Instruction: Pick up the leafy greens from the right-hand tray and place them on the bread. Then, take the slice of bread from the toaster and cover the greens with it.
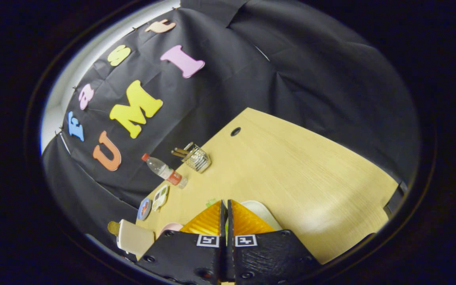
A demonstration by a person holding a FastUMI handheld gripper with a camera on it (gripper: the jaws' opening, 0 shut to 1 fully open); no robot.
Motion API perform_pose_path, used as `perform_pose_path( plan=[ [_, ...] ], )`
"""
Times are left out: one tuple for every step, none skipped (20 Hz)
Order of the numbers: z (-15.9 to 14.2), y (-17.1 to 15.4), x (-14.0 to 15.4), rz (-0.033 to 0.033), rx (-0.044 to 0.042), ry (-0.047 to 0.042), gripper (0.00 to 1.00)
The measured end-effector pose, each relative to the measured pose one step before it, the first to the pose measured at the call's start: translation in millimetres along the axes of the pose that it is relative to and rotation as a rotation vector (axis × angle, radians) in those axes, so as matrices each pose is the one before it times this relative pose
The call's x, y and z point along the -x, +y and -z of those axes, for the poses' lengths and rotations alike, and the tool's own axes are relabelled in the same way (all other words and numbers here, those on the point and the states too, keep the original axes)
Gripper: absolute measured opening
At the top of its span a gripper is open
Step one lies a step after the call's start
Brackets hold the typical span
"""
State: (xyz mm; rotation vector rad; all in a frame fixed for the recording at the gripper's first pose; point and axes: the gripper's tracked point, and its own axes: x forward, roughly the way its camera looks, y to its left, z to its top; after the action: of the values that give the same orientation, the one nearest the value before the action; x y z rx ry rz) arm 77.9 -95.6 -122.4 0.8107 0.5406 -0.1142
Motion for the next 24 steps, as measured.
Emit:
perform_pose_path(
  plan=[
    [-4.01, 10.12, 6.27, -0.01329, 0.00973, -0.01975, 0.00],
    [-1.75, 11.76, 5.08, -0.01522, 0.00639, -0.01227, 0.00],
    [-1.58, 12.33, 3.79, -0.01427, 0.00558, -0.00762, 0.00],
    [0.22, 11.45, 2.65, -0.01014, 0.00716, -0.00725, 0.00],
    [1.15, 11.44, 2.21, -0.01080, 0.01082, -0.00389, 0.00],
    [3.80, 12.77, 1.52, -0.01092, 0.00928, -0.00173, 0.00],
    [4.11, 13.15, 0.87, -0.01363, 0.00878, 0.00221, 0.00],
    [5.33, 14.49, -2.02, -0.01755, 0.00873, 0.00444, 0.00],
    [5.73, 14.65, -2.25, -0.01643, 0.00866, 0.00532, 0.00],
    [7.77, 15.27, -3.52, -0.01976, 0.01054, 0.00520, 0.00],
    [7.82, 15.05, -4.52, -0.01708, 0.01035, 0.00963, 0.00],
    [9.40, 14.21, -4.66, -0.02254, 0.00708, 0.01516, 0.00],
    [7.97, 12.44, -6.82, -0.01724, 0.00370, 0.01113, 0.00],
    [7.76, 12.48, -5.69, -0.01561, 0.00157, 0.00724, 0.00],
    [7.83, 11.03, -6.59, -0.01253, 0.00334, 0.00950, 0.00],
    [10.63, 10.58, -5.81, -0.01393, 0.00093, 0.01549, 0.00],
    [11.65, 9.36, -6.72, -0.01511, -0.00345, 0.02347, 0.00],
    [8.97, 6.94, -7.06, -0.01216, -0.01780, 0.01488, 0.00],
    [9.31, 5.63, -6.91, -0.00615, -0.01263, 0.01455, 0.00],
    [10.21, 4.46, -7.49, -0.00411, -0.00317, 0.01785, 0.00],
    [10.77, 4.07, -7.04, -0.00563, -0.00490, 0.01798, 0.00],
    [12.79, 5.18, -8.45, -0.00671, -0.00336, 0.02122, 0.00],
    [11.01, 5.29, -7.54, -0.00925, -0.00467, 0.02093, 0.00],
    [9.72, 4.53, -6.17, -0.01176, -0.00746, 0.01647, 0.00]
  ],
)
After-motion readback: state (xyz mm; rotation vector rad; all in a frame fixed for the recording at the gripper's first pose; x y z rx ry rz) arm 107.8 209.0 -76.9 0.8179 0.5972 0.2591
